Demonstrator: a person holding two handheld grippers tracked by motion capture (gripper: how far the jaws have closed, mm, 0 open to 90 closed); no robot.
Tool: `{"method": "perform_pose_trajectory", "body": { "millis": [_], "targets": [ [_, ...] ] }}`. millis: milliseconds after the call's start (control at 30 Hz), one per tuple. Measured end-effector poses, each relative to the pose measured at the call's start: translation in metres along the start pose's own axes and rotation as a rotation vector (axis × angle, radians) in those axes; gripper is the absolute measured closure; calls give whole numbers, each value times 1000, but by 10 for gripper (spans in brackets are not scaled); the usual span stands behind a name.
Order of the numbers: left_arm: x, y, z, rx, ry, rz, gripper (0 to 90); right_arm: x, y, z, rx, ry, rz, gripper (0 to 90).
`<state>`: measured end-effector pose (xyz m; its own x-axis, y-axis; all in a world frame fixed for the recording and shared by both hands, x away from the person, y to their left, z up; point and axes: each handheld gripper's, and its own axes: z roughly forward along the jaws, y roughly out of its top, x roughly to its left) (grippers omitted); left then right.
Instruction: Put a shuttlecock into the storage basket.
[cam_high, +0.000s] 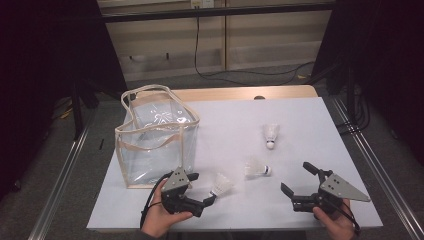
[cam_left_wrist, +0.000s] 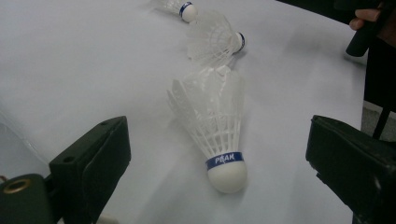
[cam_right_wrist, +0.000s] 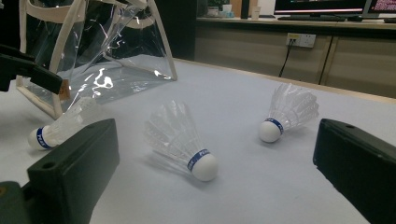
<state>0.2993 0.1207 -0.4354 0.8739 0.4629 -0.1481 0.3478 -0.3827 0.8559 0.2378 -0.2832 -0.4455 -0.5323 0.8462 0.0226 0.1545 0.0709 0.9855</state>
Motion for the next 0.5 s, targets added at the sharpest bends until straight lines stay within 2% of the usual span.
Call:
{"method": "perform_pose_trajectory", "body": {
  "millis": [133,500],
  "targets": [
    [0,-1,1,27,5,-17,100,0,0,0,0,-1,-1,5],
    [1,-1,5,63,-8,-46,180,0,0,0,-2,0,-2,5]
  ]
}}
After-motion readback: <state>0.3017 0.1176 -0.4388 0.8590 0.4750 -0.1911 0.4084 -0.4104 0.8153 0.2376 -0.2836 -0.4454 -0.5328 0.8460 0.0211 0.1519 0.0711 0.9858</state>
